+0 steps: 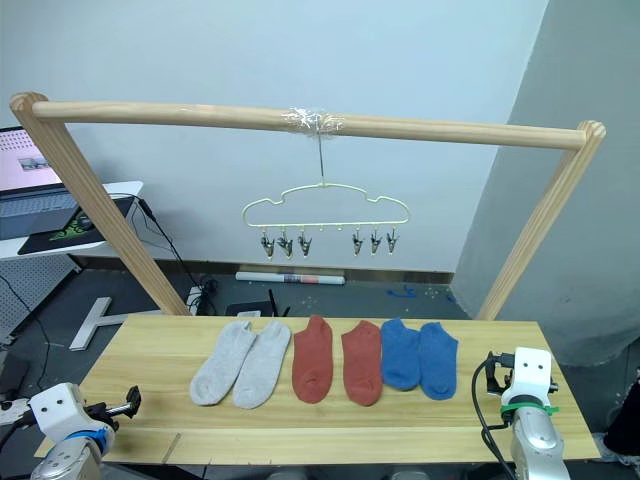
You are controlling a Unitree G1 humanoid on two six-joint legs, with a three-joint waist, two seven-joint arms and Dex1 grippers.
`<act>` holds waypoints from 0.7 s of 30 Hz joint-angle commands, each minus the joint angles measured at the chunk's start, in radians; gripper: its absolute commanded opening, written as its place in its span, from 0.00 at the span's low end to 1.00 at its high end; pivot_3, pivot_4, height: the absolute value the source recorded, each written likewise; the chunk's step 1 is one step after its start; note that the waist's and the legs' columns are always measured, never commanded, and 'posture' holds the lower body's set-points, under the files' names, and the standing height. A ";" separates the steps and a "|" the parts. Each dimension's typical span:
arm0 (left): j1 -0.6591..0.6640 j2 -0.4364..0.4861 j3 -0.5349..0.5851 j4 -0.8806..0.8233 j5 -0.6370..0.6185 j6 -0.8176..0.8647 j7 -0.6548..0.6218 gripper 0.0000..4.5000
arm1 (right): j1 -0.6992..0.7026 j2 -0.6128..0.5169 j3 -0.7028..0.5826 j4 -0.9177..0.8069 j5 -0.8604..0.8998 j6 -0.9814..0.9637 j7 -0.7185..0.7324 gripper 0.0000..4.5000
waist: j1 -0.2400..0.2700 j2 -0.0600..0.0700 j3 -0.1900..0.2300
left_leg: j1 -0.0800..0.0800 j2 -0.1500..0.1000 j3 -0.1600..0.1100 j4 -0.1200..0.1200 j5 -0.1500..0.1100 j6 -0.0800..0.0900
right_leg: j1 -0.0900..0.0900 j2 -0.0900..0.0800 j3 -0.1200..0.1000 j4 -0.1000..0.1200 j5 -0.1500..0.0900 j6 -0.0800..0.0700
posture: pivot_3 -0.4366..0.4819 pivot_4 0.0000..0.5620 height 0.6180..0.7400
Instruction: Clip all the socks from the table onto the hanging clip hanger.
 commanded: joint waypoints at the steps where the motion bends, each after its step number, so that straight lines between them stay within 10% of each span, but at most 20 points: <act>1: -0.019 0.022 -0.009 0.002 0.029 -0.034 0.020 1.00 | -0.007 -0.009 -0.010 -0.040 -0.007 -0.030 -0.007 0.99 | 0.000 0.000 0.000 | 0.000 0.000 0.000 0.000 0.000 0.000 | 0.000 0.000 0.000 0.000 0.000 0.000 | 0.67 0.01 1.00; 15: 0.012 0.025 0.058 -0.077 -0.101 -0.037 -0.133 1.00 | -0.013 -0.023 0.020 -0.012 -0.082 -0.098 -0.033 0.99 | -0.001 0.001 0.001 | 0.009 0.001 0.001 -0.001 0.000 0.000 | 0.007 0.000 0.001 0.000 -0.003 -0.004 | 0.68 0.02 1.00; 21: 0.137 -0.001 0.078 -0.471 -0.229 0.121 -0.157 1.00 | -0.020 -0.037 0.034 -0.069 0.015 -0.056 0.103 0.99 | -0.001 0.003 0.012 | 0.009 0.002 0.000 -0.001 -0.001 0.000 | 0.008 -0.002 0.002 -0.001 -0.004 -0.006 | 0.69 0.07 1.00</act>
